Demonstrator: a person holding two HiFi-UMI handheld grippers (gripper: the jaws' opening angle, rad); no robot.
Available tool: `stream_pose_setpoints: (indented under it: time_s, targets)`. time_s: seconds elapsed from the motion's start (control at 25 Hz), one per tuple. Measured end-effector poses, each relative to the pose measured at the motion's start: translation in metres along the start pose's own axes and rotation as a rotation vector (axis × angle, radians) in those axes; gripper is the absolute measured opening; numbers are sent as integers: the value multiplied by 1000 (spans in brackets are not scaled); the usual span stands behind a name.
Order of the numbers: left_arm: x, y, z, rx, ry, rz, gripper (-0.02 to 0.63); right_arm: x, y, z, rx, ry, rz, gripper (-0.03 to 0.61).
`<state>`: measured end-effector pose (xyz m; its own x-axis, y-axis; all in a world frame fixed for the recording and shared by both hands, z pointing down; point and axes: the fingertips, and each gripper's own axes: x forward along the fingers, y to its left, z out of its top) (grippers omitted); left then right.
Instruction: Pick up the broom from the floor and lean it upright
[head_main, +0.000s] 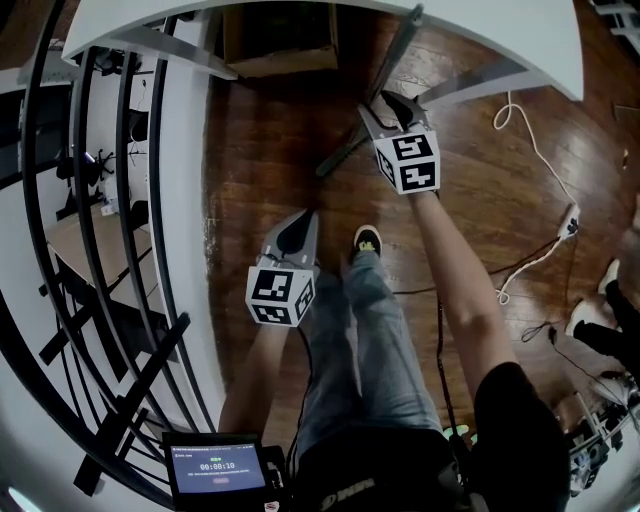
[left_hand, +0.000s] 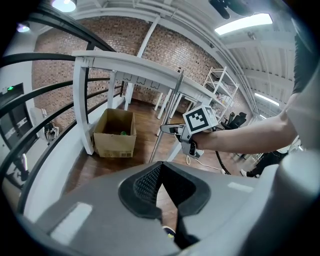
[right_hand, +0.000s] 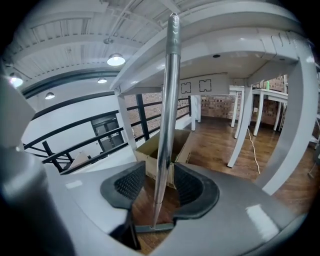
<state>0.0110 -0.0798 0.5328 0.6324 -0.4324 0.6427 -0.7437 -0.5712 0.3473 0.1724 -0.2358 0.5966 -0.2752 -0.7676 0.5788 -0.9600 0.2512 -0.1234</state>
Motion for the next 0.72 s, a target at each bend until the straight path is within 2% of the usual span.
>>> stream_pose_setpoints:
  time_s: [0.16,0.32,0.48,0.52,0.72]
  targets:
    - [-7,0,5,3,-10,4,15,-17,2,8,-3,-25,-2,193]
    - [-28,-2,15,35,-18,-12,15,-61,17,16,-5,-67,8,193]
    - [-67,-20,40,53,-61,-17,15,-143,56,41,86,-155,122,177]
    - [-80,-26,49,48,-75,-16,15,-165,71,53,92,-182,153,156]
    - [-151,-73,95,42,-179,-47,15,-271,148,115,93,-297,296,133]
